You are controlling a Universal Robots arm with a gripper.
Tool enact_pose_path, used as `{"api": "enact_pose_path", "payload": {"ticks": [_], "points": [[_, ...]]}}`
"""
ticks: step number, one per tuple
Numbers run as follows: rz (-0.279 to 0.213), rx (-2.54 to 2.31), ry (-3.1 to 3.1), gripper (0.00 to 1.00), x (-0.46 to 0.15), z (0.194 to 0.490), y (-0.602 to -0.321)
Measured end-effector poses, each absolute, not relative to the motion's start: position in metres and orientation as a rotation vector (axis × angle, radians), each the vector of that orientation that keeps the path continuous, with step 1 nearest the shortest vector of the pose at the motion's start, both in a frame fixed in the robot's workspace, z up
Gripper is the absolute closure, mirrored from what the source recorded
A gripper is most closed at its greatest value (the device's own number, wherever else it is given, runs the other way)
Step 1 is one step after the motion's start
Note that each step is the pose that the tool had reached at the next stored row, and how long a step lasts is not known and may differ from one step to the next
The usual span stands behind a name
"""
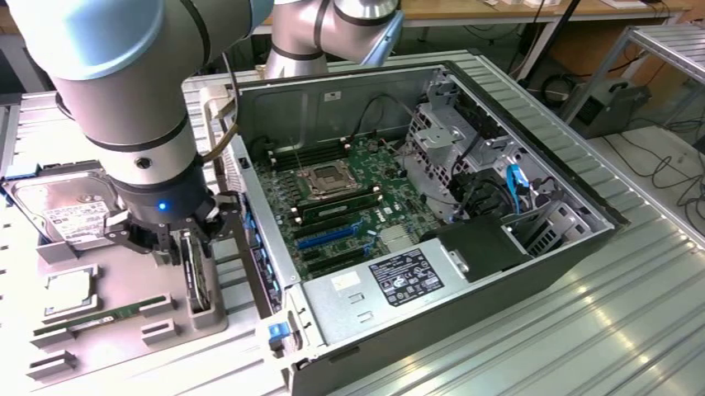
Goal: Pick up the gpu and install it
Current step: 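Pick up the gpu and move the gpu toward the slot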
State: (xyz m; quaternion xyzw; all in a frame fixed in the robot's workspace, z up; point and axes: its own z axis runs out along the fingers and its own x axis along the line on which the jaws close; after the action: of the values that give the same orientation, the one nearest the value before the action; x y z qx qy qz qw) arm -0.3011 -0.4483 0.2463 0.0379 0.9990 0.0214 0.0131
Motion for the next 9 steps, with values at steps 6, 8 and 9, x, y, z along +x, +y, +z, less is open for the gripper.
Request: {"api": "enact_pose_path", "payload": {"ticks": [6,8,9], "points": [[0.067,0.118,3.112,0.74,-0.301,0.251,-0.448],[0.067,0.118,3.112,0.74,-0.301,0.254,-0.448],[0.067,0.118,3.112,0.74,-0.301,0.256,-0.448]]}}
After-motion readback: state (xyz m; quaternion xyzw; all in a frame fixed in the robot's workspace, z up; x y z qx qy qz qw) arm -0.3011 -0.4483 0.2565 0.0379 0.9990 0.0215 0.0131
